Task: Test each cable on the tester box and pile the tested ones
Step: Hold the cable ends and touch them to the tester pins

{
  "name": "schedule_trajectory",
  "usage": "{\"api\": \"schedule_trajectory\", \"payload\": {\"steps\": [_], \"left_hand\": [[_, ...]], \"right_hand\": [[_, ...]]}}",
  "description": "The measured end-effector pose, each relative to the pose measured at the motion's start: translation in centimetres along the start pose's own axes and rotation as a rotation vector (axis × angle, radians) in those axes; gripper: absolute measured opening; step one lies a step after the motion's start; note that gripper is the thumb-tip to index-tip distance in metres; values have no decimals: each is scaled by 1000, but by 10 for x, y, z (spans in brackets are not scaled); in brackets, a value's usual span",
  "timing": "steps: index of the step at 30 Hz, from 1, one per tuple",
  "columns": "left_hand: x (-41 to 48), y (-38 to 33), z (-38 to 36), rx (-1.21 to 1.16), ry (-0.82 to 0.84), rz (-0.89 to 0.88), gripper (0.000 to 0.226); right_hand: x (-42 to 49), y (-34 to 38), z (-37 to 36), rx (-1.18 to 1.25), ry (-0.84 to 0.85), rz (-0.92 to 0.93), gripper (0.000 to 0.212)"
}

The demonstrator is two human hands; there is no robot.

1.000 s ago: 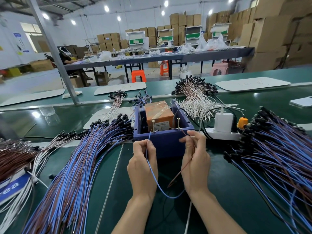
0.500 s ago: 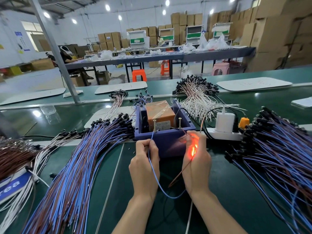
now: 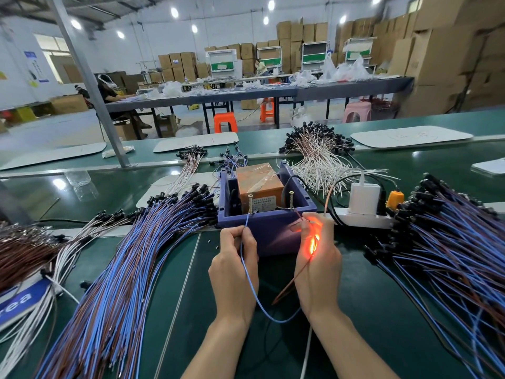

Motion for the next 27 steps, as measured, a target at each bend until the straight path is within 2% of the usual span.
{"api": "schedule_trajectory", "payload": {"steps": [3,7,17,23,27], "left_hand": [[0,0,0,4,-3,-4,16],[0,1,0,-12,-2,2,15],[-2,3,4,-112,-36,25,12],[-6,1,7,-128,-25,19,11],[-13,1,14,-138,-16,53,12]], "right_hand": [[0,1,0,-4,-2,-1,22],[0,2,0,5,-12,-6,12],[-11,7,8,50,-11,-40,13],[-18,7,18,110,-42,-141,13],[-26,0,28,190,-53,-297,42]]}}
Point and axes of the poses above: each hand's wrist, its own x-axis towards the middle knuckle, its own z-axis out of the back of the hand, y = z × x, the point moved 2 cm from there along x, towards the middle knuckle, and after that the axes turned 14 degrees about y, right-handed, at the moved point
